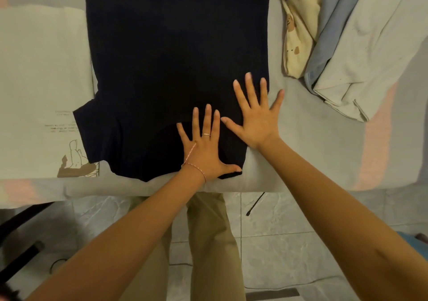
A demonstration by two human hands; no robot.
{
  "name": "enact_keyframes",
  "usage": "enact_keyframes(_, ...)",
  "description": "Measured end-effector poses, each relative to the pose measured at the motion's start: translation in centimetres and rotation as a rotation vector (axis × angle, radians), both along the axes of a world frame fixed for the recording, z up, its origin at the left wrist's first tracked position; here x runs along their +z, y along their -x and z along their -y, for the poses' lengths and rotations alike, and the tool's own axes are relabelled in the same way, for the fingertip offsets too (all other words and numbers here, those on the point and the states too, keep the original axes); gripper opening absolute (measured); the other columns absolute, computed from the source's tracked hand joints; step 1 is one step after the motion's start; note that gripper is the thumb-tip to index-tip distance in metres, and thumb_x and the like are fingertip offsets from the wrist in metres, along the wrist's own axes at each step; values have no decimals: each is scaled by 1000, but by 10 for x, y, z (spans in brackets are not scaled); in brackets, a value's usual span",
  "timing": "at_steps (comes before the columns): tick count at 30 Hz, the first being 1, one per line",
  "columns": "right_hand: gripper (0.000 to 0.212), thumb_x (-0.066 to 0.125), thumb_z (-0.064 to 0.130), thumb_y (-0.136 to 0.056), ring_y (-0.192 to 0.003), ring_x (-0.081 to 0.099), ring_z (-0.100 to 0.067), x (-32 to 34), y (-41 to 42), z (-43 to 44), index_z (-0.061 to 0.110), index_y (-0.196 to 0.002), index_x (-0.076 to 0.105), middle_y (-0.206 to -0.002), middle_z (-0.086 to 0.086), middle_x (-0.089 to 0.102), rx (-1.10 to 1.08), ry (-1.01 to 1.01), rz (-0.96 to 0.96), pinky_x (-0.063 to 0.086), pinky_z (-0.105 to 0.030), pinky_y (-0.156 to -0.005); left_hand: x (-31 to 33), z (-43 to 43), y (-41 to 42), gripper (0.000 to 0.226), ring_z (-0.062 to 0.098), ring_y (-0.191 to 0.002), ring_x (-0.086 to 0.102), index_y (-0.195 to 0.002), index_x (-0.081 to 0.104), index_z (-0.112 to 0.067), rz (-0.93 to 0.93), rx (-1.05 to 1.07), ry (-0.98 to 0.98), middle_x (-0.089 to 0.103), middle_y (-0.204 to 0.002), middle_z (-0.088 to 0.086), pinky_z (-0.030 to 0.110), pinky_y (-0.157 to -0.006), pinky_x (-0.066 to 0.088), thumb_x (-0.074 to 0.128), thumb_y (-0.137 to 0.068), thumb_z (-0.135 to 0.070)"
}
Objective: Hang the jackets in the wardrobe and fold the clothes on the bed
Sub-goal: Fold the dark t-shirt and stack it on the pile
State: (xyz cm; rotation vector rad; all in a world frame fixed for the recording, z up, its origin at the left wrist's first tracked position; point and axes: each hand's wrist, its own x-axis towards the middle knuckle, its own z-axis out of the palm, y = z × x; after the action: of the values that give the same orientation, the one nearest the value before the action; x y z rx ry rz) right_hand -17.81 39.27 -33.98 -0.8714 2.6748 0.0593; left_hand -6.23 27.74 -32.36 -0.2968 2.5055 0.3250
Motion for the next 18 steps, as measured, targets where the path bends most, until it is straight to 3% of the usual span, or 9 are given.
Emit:
enact_keyframes(2, 75, 26, 61, -94, -147, -3, -29, 9, -6, 7, 17, -152, 6, -160, -12, 2, -99, 66, -50, -13, -52, -112, 4, 0, -1, 143, 34, -135, -34, -141, -30, -12, 9, -6, -21, -39, -147, 11, 64, -104, -15, 46, -51, -91)
enact_keyframes(5, 64, 30, 42, -99, -146, 1, -22, 21, -32, 6, 8, -151, 12, -159, -12, 7, -80, 181, -104, -8, -41, -118, 16, 6, 0, 139, 31, -137, -31, -143, -27, -12, 15, 19, -123, -37, -147, 15, 59, -110, -10, 47, -54, -90)
enact_keyframes(9, 63, 25, 42, -99, -146, 3, -20, 16, -95, -6, 8, -151, 10, -158, -9, 4, -62, 157, 45, 7, -39, -120, 39, 43, -19, 101, 27, -144, -6, -147, -15, -16, -102, 18, -115, -21, -154, 11, 49, -113, 6, 43, -82, -68)
enact_keyframes(11, 64, 22, 46, -99, -146, 10, -21, 11, -116, -15, 10, -151, 11, -158, -8, 9, -88, 96, 89, 13, -38, -118, 45, 77, -34, 80, 28, -143, 6, -150, 3, -16, -216, 151, -58, -2, -157, 12, 48, -111, 13, 44, -91, -51)
enact_keyframes(13, 66, 21, 49, -98, -146, 12, -23, 12, -122, -13, 11, -151, 11, -158, -9, 11, -178, 48, 78, 8, -37, -119, 48, 117, -47, 69, 32, -141, 14, -148, 19, -13, -295, 360, -23, 13, -154, 14, 50, -111, 17, 50, -92, -38)
enact_keyframes(16, 68, 29, 49, -95, -145, 9, -27, 22, -121, 18, 11, -150, 16, -158, -13, 14, -323, 100, 29, -2, -36, -118, 45, 181, -63, 63, 34, -137, 22, -145, 26, -7, -310, 640, -58, 22, -150, 19, 48, -111, 20, 55, -92, -26)
enact_keyframes(18, 63, 37, 43, -94, -142, 15, -29, 28, -117, 45, 11, -146, 26, -154, -17, 23, -337, 210, 1, 1, -36, -117, 40, 210, -67, 61, 33, -131, 31, -142, 29, -5, -277, 762, -181, 32, -143, 19, 42, -110, 26, 58, -91, -21)
